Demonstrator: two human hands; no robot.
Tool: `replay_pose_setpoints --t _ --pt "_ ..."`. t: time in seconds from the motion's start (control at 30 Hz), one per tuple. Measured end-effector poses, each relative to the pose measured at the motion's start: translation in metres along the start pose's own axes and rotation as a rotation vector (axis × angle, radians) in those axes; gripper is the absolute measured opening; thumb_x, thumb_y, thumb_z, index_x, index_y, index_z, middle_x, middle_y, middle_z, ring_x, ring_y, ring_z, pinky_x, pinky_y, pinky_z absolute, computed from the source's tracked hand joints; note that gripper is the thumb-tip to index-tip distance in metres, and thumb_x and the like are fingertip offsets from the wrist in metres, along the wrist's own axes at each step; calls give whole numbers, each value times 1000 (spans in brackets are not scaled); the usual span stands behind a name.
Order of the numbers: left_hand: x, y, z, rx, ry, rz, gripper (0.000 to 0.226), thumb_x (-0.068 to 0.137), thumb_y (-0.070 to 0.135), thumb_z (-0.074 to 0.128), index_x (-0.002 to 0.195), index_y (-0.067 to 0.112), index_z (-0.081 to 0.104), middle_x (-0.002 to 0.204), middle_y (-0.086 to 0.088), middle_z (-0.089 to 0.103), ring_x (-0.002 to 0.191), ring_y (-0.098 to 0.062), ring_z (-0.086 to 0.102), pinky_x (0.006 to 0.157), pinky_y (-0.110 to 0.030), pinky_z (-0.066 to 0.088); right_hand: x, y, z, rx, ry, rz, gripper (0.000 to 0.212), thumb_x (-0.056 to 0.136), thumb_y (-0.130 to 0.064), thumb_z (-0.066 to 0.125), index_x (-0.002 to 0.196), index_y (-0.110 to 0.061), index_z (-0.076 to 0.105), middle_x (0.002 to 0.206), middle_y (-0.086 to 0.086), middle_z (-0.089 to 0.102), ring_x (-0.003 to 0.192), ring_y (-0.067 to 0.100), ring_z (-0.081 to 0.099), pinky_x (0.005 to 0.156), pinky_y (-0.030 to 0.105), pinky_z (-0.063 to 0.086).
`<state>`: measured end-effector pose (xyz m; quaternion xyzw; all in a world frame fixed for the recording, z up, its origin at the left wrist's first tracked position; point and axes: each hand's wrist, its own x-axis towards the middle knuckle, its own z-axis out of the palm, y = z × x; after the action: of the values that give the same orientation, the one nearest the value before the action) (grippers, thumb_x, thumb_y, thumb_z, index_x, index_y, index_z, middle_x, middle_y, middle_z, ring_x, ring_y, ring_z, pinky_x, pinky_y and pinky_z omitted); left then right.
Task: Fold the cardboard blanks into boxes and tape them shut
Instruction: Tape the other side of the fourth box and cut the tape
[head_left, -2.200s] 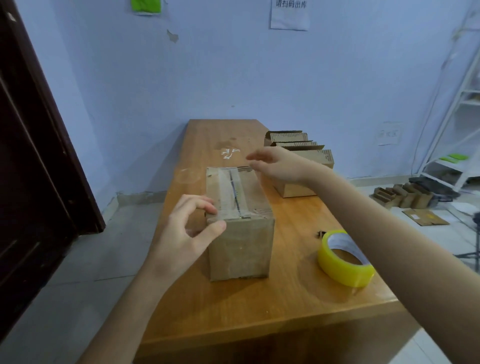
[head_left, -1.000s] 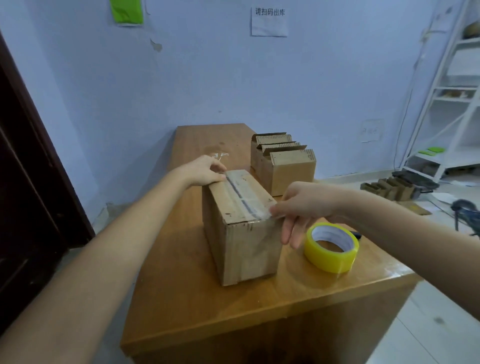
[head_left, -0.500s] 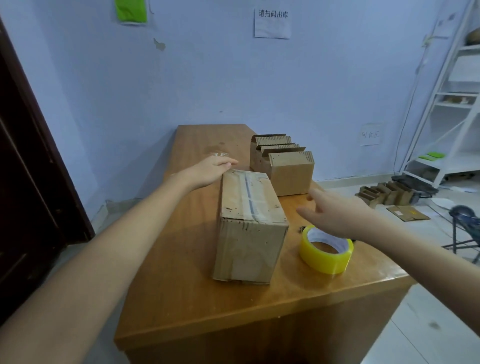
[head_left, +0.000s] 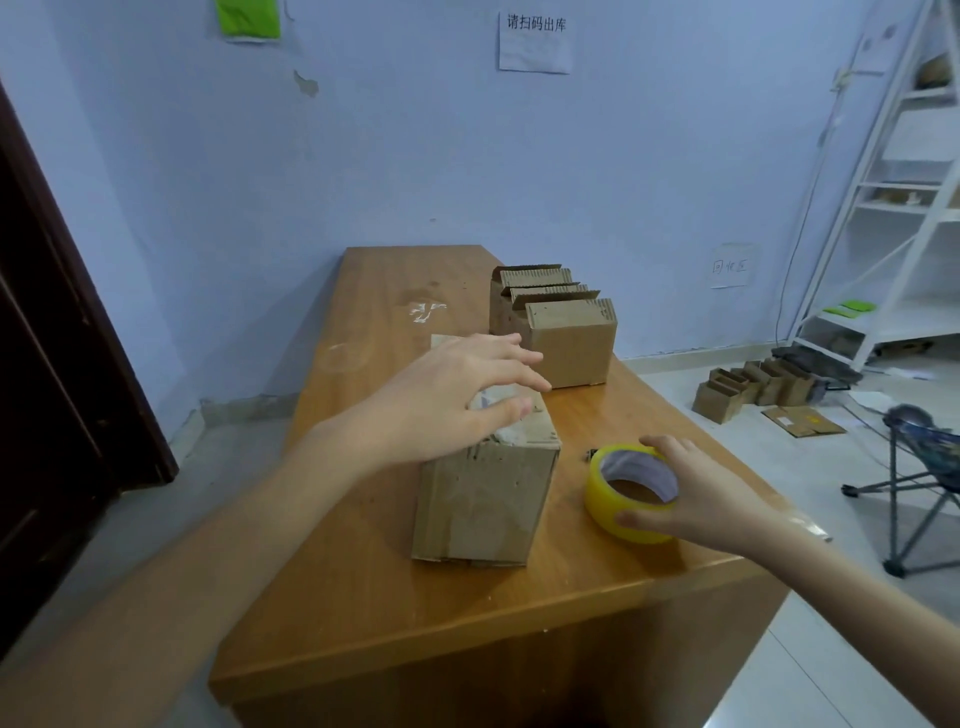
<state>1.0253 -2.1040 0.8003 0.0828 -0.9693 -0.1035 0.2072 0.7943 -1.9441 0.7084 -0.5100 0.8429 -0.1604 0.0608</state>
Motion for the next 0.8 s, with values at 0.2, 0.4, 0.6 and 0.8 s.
replay_pose_setpoints --t 0.2,0.4,0.6,0.8 --pt "1 19 6 -115 -11 -164 41 93 42 53 133 33 47 142 15 43 130 4 29 107 -26 27 -17 -1 -14 623 278 -101 89 42 -59 80 122 -32 50 115 -15 57 100 -8 56 78 13 48" --pt "11 36 18 -571 36 -298 81 70 62 63 140 29 40 131 15 53 117 -2 52 102 -29 41 -39 -24 -57 803 333 -342 92 38 -65 79 122 -36 55 114 -18 64 103 -3 61 75 10 50" --pt "13 49 24 -883 238 -278 40 62 40 73 99 27 68 94 6 72 88 -4 67 83 -22 54 -46 -43 -61 825 343 -432 91 45 -72 77 124 -30 56 119 -10 65 110 7 62 86 20 52" --pt "6 49 23 -933 284 -269 23 70 28 74 91 19 72 89 -7 73 82 -19 69 77 -27 57 -47 -47 -57 928 375 -436 80 51 -46 74 124 -22 55 122 -5 66 112 13 62 84 25 54"
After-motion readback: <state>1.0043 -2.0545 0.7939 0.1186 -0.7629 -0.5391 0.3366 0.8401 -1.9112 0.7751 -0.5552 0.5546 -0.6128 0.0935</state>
